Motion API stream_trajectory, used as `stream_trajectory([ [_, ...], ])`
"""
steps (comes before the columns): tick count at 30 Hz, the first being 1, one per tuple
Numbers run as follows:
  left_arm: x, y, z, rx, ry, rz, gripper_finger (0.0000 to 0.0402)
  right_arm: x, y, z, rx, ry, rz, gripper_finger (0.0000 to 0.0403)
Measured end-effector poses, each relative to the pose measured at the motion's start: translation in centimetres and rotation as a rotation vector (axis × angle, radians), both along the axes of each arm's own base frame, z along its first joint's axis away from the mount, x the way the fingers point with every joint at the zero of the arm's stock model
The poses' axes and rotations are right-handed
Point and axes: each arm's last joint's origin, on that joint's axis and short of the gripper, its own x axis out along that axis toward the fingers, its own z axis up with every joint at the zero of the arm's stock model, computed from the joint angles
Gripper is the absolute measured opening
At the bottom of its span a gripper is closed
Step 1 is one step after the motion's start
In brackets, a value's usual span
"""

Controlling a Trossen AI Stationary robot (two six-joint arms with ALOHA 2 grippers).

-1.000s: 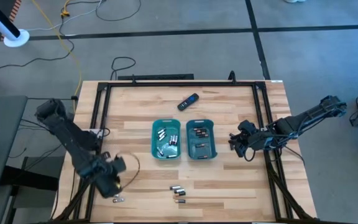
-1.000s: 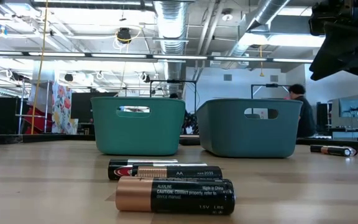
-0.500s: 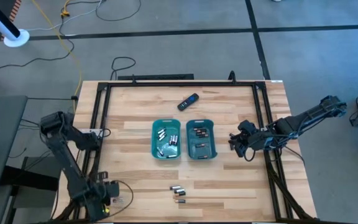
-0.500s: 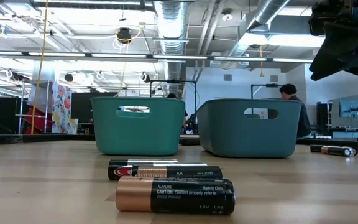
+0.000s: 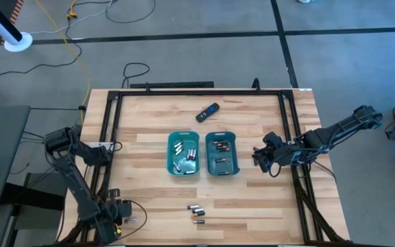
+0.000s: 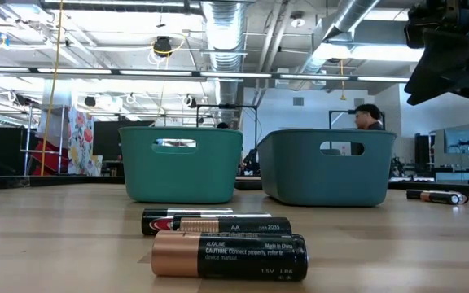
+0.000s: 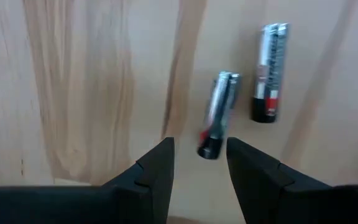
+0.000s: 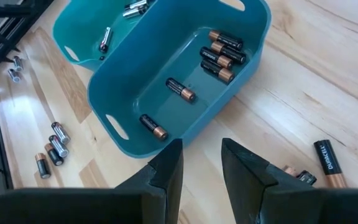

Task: Sort batteries
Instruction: Put the silver and black battery into the green bin

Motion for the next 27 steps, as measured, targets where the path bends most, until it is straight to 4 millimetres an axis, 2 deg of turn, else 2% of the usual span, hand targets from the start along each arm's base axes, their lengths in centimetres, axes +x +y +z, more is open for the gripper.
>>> stream_trajectory([
  [11, -0.5, 1.1, -2.4, -0.021, 0.004, -0.023, 0.0135, 0.0, 0.0, 0.0, 0.019, -0.004, -0.019, 0.0127],
  [21, -0.3, 1.4, -2.3, -0.011, 0.016, -0.038, 0.0116, 0.0, 0.0, 0.0, 0.027, -0.006, -0.026, 0.0127],
  [27, -0.8, 2.4, -1.3, 0.014, 0.033, -0.020, 0.0115, 0.0, 0.0, 0.0, 0.030, -0.006, -0.029, 0.0127],
])
